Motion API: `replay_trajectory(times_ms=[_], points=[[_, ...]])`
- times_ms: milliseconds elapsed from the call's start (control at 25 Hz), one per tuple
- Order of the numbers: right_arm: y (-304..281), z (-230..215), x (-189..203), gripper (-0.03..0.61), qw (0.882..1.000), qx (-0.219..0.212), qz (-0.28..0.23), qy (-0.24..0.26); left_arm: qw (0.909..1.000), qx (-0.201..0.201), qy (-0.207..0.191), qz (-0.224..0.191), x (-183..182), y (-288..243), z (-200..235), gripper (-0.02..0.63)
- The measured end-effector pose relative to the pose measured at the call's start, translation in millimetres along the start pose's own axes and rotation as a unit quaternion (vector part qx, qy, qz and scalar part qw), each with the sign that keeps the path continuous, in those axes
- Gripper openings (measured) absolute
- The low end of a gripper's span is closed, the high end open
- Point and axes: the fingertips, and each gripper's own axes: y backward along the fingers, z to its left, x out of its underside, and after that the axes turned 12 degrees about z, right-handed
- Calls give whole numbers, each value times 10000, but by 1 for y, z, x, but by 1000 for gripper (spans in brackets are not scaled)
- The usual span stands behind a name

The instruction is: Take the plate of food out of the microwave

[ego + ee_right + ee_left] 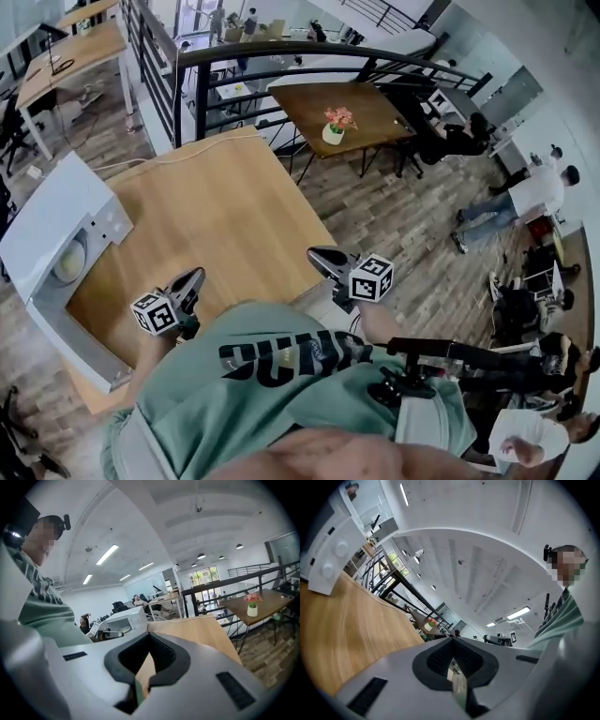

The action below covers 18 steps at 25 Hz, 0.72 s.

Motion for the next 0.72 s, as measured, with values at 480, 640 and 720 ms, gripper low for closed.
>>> replay_trajectory(times_ms=[480,640,720], points=[[-89,-68,-45,8,9772,-1943,384,768,9759,-1847,209,-1145,-15,12,17,-2],[-104,-90,-53,8,9541,-2791,554,936,9483,-2446,638,-1920,6,11,4,-2],[-108,-106,-62,8,9469,-3019,531,966,9431,-2452,832,-2086,9,-9,1,-2]])
